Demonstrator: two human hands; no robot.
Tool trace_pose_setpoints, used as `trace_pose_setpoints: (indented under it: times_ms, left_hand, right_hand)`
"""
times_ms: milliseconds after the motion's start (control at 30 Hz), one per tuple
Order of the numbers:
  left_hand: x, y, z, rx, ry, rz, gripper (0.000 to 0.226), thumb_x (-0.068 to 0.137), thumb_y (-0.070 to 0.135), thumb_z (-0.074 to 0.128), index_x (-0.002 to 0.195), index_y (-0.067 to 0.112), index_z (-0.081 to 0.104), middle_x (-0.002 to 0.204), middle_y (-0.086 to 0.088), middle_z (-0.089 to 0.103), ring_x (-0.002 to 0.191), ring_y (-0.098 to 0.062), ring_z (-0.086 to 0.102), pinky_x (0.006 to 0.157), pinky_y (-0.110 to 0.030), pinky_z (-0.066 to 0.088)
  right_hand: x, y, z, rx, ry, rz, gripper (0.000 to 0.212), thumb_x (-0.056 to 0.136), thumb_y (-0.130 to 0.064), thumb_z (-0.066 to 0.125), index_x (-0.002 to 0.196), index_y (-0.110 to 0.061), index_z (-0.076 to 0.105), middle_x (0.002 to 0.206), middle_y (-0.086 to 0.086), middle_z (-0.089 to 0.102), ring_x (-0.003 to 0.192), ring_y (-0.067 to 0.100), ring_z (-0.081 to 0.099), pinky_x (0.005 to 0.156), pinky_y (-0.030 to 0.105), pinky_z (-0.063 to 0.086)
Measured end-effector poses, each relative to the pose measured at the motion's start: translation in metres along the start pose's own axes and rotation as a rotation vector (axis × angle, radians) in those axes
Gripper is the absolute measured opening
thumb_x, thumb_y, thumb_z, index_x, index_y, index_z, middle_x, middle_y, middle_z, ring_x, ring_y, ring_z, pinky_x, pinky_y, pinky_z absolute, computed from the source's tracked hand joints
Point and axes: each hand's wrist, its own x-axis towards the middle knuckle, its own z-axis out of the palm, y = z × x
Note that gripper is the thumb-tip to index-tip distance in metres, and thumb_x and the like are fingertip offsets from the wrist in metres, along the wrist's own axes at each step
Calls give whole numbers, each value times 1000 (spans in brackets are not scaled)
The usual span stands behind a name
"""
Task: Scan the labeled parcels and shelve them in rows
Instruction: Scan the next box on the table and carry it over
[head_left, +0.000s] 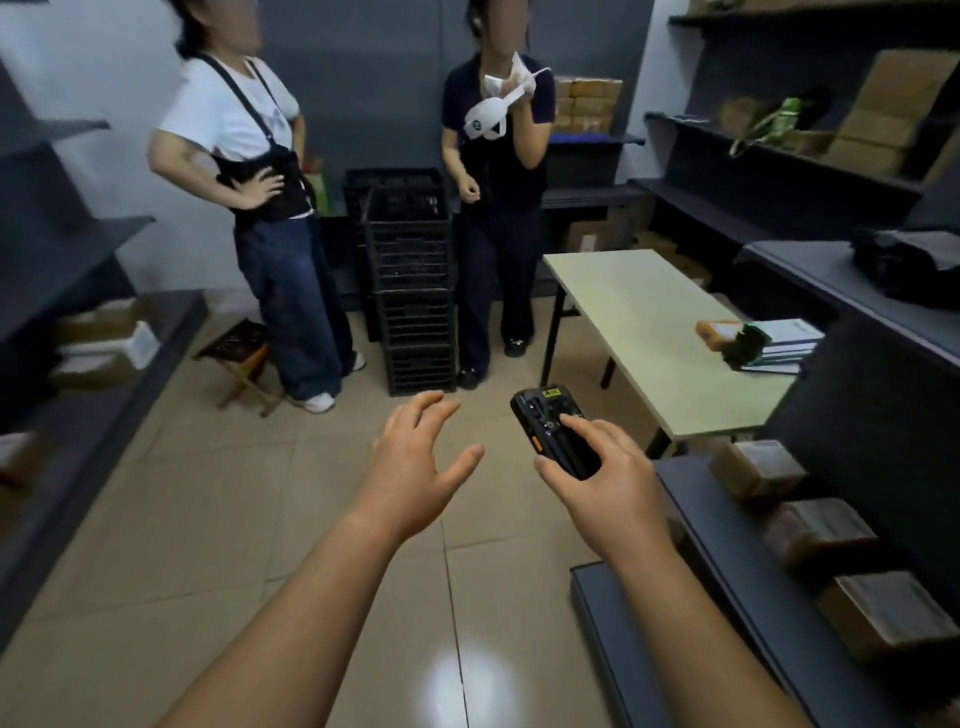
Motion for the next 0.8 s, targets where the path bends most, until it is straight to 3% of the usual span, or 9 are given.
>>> trace_pose_setpoints:
  times_ms: [200, 367, 533, 600, 700, 800]
  left_hand:
    - [135, -83, 26, -41, -46, 31, 61, 89, 56, 57, 142, 29, 45, 148, 11, 37, 139, -9, 28, 114, -41, 32]
    - [267, -112, 46, -47, -126, 133, 60, 90, 56, 57, 142, 27, 46, 147, 11, 37, 138, -10, 28, 113, -34, 28]
    - [373, -109, 94, -98, -196, 243, 58, 90, 52, 60, 141, 26, 48, 146, 10, 39, 136, -11, 31, 112, -36, 31]
    - [411, -106, 120, -110, -237, 287, 59, 90, 53, 58, 142, 27, 47, 147, 11, 38, 136, -9, 30, 113, -35, 31]
    - [464, -101, 162, -109, -311, 341, 60, 91, 57, 54, 143, 29, 44, 148, 14, 35, 137, -6, 27, 114, -34, 30]
    - [522, -87, 195, -107, -375, 403, 60, 91, 57, 53, 143, 29, 43, 148, 15, 34, 136, -5, 27, 113, -30, 28]
  right_hand:
    - [127, -2, 87, -10, 7, 29, 59, 73, -56, 69, 127, -34, 61, 120, -15, 57, 108, 6, 55, 89, 28, 48]
    - [227, -5, 108, -25, 104, 111, 53, 77, -43, 77, 126, -32, 63, 116, -15, 56, 106, 5, 53, 83, 6, 34]
    - [304, 30, 112, -48, 216, 214, 55, 76, -45, 76, 127, -29, 64, 120, -9, 59, 110, 9, 54, 96, 29, 47]
    - [336, 52, 114, -49, 259, 259, 55, 75, -46, 75, 127, -30, 64, 120, -10, 60, 110, 8, 54, 96, 28, 46]
    - [382, 85, 116, -40, 327, 316, 53, 76, -43, 77, 126, -31, 64, 116, -13, 59, 106, 4, 53, 86, 15, 39]
    - [430, 113, 111, -42, 407, 373, 52, 77, -42, 78, 126, -32, 64, 114, -14, 59, 106, 6, 54, 86, 18, 39]
